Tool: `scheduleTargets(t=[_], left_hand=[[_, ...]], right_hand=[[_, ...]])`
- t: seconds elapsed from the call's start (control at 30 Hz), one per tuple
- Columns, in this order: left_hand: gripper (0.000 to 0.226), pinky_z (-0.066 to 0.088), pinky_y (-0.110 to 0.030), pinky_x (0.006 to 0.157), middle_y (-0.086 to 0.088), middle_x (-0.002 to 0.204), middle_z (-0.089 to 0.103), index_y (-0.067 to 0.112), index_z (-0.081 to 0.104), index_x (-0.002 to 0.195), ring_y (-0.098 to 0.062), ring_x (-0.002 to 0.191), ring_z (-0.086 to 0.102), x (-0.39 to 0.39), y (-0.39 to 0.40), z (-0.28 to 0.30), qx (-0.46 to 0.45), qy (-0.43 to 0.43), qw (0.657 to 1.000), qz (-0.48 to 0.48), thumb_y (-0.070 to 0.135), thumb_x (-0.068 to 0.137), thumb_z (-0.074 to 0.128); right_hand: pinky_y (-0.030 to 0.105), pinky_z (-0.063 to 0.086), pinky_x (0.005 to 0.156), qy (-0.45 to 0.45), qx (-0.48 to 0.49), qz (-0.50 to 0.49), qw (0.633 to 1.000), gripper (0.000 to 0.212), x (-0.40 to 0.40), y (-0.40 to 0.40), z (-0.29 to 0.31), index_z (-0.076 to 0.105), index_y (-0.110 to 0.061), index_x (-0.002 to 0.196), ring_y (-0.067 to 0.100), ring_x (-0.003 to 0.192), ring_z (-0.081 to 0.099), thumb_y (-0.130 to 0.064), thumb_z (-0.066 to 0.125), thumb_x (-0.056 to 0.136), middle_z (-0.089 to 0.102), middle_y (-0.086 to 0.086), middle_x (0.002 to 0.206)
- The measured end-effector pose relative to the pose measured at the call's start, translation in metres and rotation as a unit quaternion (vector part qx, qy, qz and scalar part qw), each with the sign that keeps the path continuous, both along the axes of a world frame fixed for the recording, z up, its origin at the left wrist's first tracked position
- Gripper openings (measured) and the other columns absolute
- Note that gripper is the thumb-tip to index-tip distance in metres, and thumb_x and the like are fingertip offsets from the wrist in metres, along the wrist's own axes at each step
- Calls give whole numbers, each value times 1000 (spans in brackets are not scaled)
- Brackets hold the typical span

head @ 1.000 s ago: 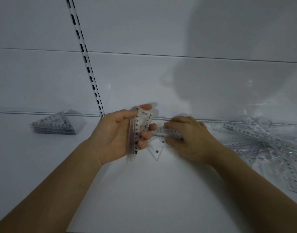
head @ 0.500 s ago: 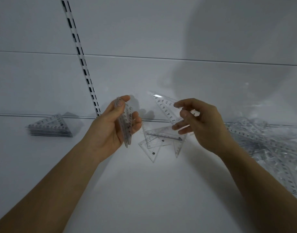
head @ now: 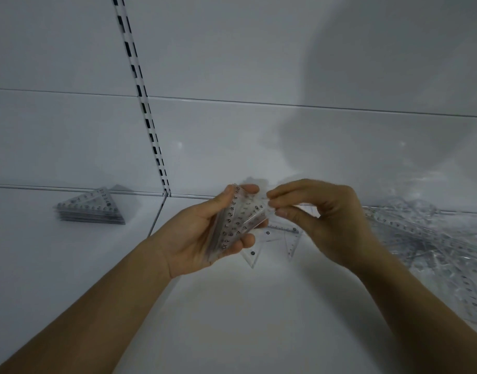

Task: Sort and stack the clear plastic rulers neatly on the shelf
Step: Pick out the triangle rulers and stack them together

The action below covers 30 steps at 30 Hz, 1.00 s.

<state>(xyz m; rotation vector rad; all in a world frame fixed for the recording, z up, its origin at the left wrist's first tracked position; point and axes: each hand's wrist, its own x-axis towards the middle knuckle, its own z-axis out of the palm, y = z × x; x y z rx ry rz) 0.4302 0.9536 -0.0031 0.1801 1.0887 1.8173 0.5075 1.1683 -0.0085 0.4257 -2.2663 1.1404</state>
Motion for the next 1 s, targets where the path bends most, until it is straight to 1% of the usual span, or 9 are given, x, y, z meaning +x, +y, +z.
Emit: scheduleTargets(t=[0.07, 0.17, 0.27, 0.33, 0.43, 0.5, 0.83, 0.9, 1.0], left_hand=[[42, 60, -26, 51, -21, 116, 67, 28, 66, 130, -20, 58, 67, 0, -1, -1, 14, -2, 1000, -11, 46, 97, 49], [42, 60, -26, 55, -25, 125, 64, 32, 61, 136, -19, 61, 66, -1, 0, -5, 20, 17, 999, -35, 42, 97, 51], [42, 58, -25, 57, -24, 120, 65, 33, 59, 137, -17, 62, 62, -1, 1, -6, 39, 45, 998, -27, 36, 96, 55], [40, 58, -27, 56, -19, 110, 66, 31, 63, 133, -19, 63, 63, -2, 1, -5, 49, 52, 997, 10, 32, 94, 54], [35, 60, -35, 64, -18, 106, 65, 27, 65, 127, -25, 74, 67, -6, 0, -6, 72, 58, 994, 56, 27, 94, 53], [31, 60, -38, 69, -18, 110, 63, 26, 65, 123, -29, 81, 69, -9, -1, -8, 82, 61, 991, 80, 24, 94, 54], [46, 62, -30, 67, -16, 110, 67, 25, 60, 137, -20, 74, 68, -14, -4, -3, 73, 53, 987, 131, 31, 92, 57], [47, 61, -31, 67, -16, 110, 67, 25, 59, 138, -20, 73, 68, -14, -5, -3, 69, 53, 988, 128, 31, 92, 57], [47, 61, -30, 67, -17, 110, 66, 24, 58, 139, -20, 73, 67, -15, -5, -4, 65, 57, 988, 126, 31, 92, 56]], right_hand=[[22, 54, 94, 27, 112, -27, 993, 21, -4, -2, -8, 81, -15, 102, 3, 107, 69, -1, 74, 88, 75, -5, 113], [21, 45, 105, 37, 197, 7, 980, 36, -7, -3, -17, 79, -16, 111, 12, 122, 60, 7, 59, 91, 71, -5, 123], [22, 43, 104, -20, 160, -56, 985, 43, -8, -3, -19, 68, -22, 128, 10, 123, 53, 3, 56, 95, 62, -9, 129], [29, 46, 102, -85, 110, -126, 982, 41, -10, 3, -23, 59, -25, 135, 7, 118, 53, -12, 62, 97, 60, -10, 128], [44, 43, 107, -227, 223, -150, 936, 55, -13, 14, -30, 55, -30, 139, 15, 128, 49, -52, 61, 88, 55, -10, 138], [49, 44, 105, -266, 270, -141, 914, 59, -16, 17, -34, 61, -36, 132, 18, 128, 49, -63, 53, 81, 56, -14, 135], [47, 54, 78, -94, 255, -180, 945, 25, -25, 28, -35, 74, -18, 96, 26, 92, 64, -23, 50, 98, 72, -2, 99], [44, 53, 84, -110, 239, -169, 950, 17, -24, 29, -31, 74, -20, 100, 23, 97, 64, -26, 58, 96, 71, -5, 103], [39, 53, 93, -164, 255, -106, 947, 30, -20, 28, -33, 73, -20, 109, 20, 106, 65, -35, 66, 85, 71, -4, 111]])
